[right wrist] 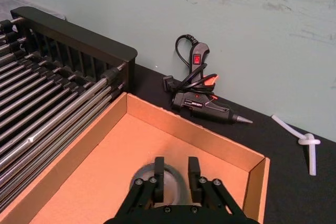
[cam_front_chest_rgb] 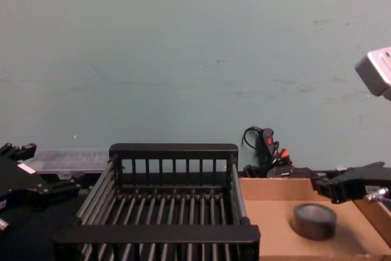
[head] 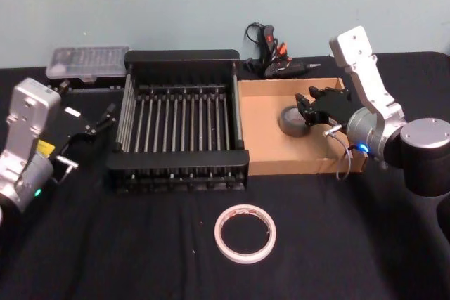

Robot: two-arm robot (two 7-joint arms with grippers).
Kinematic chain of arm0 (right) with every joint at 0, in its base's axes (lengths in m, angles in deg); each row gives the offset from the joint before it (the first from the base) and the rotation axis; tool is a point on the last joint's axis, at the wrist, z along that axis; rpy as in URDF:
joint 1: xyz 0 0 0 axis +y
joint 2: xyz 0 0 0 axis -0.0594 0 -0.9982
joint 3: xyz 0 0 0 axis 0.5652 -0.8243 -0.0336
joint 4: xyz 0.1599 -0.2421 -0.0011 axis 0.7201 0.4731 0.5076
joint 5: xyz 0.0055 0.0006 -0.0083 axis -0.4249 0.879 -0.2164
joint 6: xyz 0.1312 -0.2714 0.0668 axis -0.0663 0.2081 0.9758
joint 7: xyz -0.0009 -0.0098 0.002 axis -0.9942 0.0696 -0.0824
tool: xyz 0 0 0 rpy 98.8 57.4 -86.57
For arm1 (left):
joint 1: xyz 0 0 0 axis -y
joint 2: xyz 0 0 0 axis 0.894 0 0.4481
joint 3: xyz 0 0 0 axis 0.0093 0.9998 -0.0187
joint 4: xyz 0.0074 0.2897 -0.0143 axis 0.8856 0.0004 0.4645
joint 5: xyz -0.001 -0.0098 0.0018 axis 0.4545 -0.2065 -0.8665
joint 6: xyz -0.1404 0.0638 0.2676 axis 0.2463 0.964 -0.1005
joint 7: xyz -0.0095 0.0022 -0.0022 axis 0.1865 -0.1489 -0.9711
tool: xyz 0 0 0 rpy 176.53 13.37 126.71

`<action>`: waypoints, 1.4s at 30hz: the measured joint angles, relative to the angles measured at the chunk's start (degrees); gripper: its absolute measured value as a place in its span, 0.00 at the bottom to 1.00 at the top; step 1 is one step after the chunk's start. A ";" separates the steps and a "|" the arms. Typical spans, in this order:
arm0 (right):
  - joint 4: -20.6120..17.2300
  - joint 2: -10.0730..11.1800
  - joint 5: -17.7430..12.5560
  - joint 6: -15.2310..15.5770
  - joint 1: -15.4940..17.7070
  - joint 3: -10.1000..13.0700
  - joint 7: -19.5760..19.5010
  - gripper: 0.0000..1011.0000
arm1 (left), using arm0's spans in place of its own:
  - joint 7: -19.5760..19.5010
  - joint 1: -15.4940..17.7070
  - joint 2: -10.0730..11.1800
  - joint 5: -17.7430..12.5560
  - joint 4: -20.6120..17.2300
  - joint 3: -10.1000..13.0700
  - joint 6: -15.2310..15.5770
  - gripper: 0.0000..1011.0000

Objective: Pick up the white tape and place it into the black box , Pick up the silver tape and place it into the brown box.

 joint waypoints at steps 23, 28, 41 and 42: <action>-0.07 -0.01 -0.21 0.11 -0.05 0.06 -0.08 0.94 | 0.00 0.00 0.00 0.00 0.00 0.00 0.00 0.99; -0.07 -0.01 -0.23 0.11 -0.05 0.06 -0.08 0.99 | 0.00 0.00 0.00 0.00 0.00 0.00 0.00 0.99; -0.66 0.01 -0.31 0.04 0.23 0.56 0.44 0.99 | 0.00 0.00 0.00 0.00 0.00 0.00 0.00 0.99; -1.28 0.13 -0.43 0.02 0.58 0.89 0.95 0.99 | 0.00 0.00 0.00 0.00 0.00 0.00 0.00 0.99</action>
